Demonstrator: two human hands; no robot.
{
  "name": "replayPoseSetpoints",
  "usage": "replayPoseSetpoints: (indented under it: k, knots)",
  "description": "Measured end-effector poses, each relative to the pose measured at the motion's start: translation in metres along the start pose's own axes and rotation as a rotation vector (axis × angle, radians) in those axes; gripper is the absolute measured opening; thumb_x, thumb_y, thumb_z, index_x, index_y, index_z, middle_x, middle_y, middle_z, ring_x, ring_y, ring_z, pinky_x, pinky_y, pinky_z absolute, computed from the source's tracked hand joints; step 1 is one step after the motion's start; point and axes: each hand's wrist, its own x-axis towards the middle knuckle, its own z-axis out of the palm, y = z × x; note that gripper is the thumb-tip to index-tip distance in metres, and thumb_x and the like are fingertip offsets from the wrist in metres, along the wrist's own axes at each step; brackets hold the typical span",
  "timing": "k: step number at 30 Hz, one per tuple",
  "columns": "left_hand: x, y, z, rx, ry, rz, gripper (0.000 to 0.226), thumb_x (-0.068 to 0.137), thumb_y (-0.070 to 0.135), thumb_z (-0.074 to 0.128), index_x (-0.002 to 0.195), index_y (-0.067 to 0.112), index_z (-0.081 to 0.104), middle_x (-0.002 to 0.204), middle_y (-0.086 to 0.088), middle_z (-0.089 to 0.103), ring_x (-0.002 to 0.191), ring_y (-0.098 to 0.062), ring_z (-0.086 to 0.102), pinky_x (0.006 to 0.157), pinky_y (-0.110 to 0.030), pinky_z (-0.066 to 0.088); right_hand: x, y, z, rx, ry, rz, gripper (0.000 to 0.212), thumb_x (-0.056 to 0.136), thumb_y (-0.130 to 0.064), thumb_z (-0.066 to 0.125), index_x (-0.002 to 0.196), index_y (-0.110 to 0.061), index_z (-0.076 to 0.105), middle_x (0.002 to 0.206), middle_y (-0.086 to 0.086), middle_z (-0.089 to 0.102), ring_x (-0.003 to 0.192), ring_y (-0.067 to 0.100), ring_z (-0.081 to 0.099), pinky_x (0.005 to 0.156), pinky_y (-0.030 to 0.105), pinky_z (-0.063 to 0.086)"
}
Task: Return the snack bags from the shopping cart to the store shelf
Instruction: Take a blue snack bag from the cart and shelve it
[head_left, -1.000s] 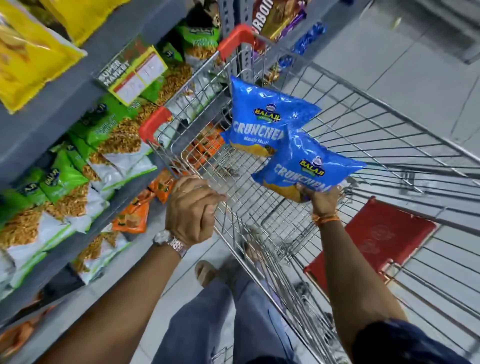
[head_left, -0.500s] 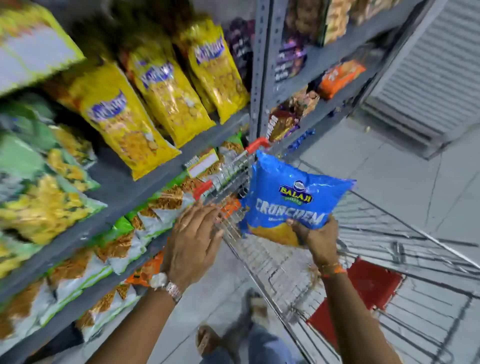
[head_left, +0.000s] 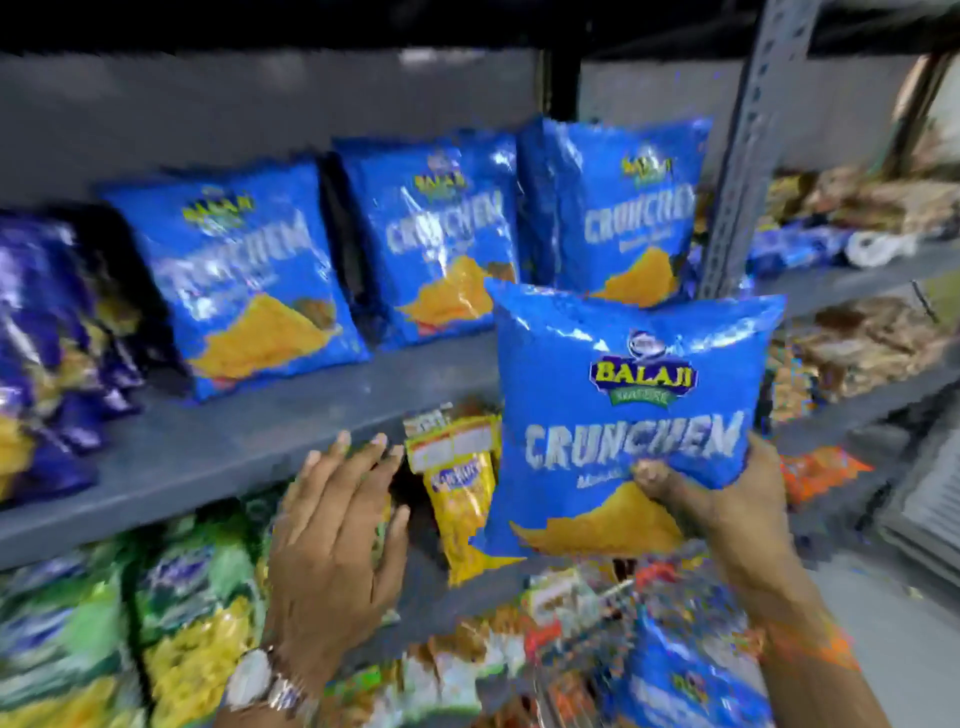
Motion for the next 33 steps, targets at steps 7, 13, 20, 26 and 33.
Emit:
replayPoseSetpoints:
  k: [7, 13, 20, 26, 33]
  knots:
    - [0.017, -0.043, 0.000, 0.156, -0.110, -0.166, 0.049, 0.097, 0.034, 0.046, 0.136, 0.006, 0.058, 0.136, -0.011, 0.063, 0.135, -0.033, 0.051, 0.119, -0.049, 0.033, 0.098, -0.055, 0.074, 0.134, -0.248, -0.020, 0.032, 0.064, -0.001, 0.084, 0.085, -0.025, 0.083, 0.087, -0.006, 0.082, 0.078, 0.008, 0.078, 0.067, 0.022, 0.061]
    - [0.020, -0.046, 0.022, 0.174, -0.065, -0.174, 0.045, 0.096, 0.031, 0.047, 0.135, 0.011, 0.058, 0.134, -0.008, 0.064, 0.124, -0.028, 0.056, 0.110, -0.045, 0.038, 0.161, -0.039, 0.115, 0.102, -0.301, 0.031, 0.020, 0.073, -0.002, 0.085, 0.084, -0.018, 0.081, 0.081, -0.005, 0.082, 0.071, 0.007, 0.077, 0.060, 0.020, 0.059]
    - [0.018, -0.048, 0.034, 0.206, 0.022, -0.155, 0.042, 0.094, 0.013, 0.049, 0.135, 0.013, 0.060, 0.132, -0.006, 0.065, 0.119, -0.030, 0.060, 0.109, -0.046, 0.039, 0.190, 0.011, 0.128, -0.029, -0.220, 0.037, 0.048, 0.073, -0.017, 0.089, 0.116, -0.007, 0.072, 0.099, -0.003, 0.081, 0.093, 0.013, 0.079, 0.073, 0.025, 0.062]
    - [0.016, -0.053, 0.045, 0.192, 0.081, -0.148, 0.042, 0.094, 0.013, 0.049, 0.135, 0.014, 0.059, 0.131, -0.006, 0.065, 0.121, -0.028, 0.057, 0.111, -0.043, 0.034, 0.195, 0.018, 0.131, -0.050, -0.183, 0.054, 0.056, 0.069, -0.025, 0.091, 0.118, -0.009, 0.070, 0.106, 0.001, 0.079, 0.097, 0.015, 0.078, 0.075, 0.027, 0.063]
    - [0.016, -0.053, 0.049, 0.165, 0.106, -0.152, 0.041, 0.096, 0.016, 0.046, 0.135, 0.014, 0.059, 0.135, -0.005, 0.064, 0.124, -0.027, 0.056, 0.117, -0.037, 0.027, 0.190, 0.009, 0.116, -0.075, -0.174, 0.036, 0.055, 0.079, -0.022, 0.085, 0.128, -0.007, 0.063, 0.110, 0.002, 0.077, 0.101, 0.017, 0.076, 0.088, 0.036, 0.062]
